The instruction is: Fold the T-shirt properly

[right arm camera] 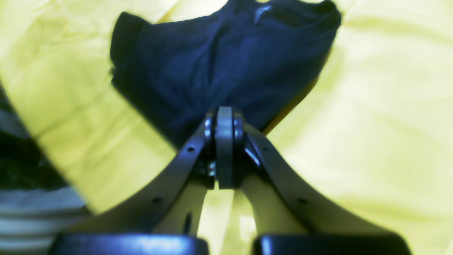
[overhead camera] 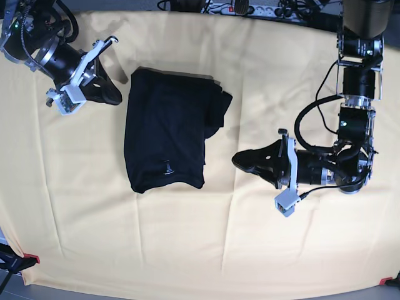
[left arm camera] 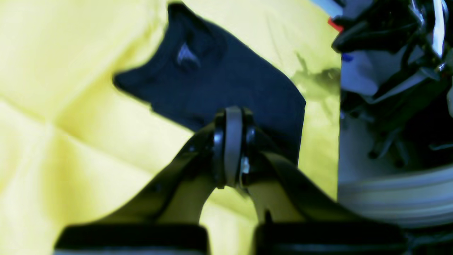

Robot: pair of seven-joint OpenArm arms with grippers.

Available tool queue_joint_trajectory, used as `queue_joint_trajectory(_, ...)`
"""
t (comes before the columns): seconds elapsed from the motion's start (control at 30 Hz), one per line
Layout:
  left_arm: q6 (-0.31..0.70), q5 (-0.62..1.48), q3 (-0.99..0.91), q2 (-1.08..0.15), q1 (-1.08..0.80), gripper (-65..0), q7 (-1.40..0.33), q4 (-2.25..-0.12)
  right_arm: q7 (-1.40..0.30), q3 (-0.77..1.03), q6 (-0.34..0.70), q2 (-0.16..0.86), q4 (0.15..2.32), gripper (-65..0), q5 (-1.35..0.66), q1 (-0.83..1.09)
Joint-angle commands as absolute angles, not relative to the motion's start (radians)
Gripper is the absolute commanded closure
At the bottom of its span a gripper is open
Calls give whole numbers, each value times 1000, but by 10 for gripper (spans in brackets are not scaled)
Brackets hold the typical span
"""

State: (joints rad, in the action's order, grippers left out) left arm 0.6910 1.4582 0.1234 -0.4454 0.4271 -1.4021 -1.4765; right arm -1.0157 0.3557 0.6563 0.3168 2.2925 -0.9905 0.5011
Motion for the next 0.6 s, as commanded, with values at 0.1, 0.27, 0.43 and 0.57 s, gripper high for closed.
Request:
queue_joint_trajectory(0.1,698,1484,115,-524,330,0,-1396,-1640,-1079,454,698,327,2311,0,-1207,551)
queue_joint_trajectory(0.27,698,1484,115,-637,140,0,-1396,-1850,-1214,591,698,327,2311,0,-1405,635)
queue_joint_trajectory(0.43,698,1484,73,-732,-48,0,-1396,-2024,-1314,748,698,327,2311,0,-1484,760)
queue_joint_trajectory(0.57,673,1448,-10,-773,-207,0,-1396,-2080,-1375,848,698,326,2310,0,-1484,880)
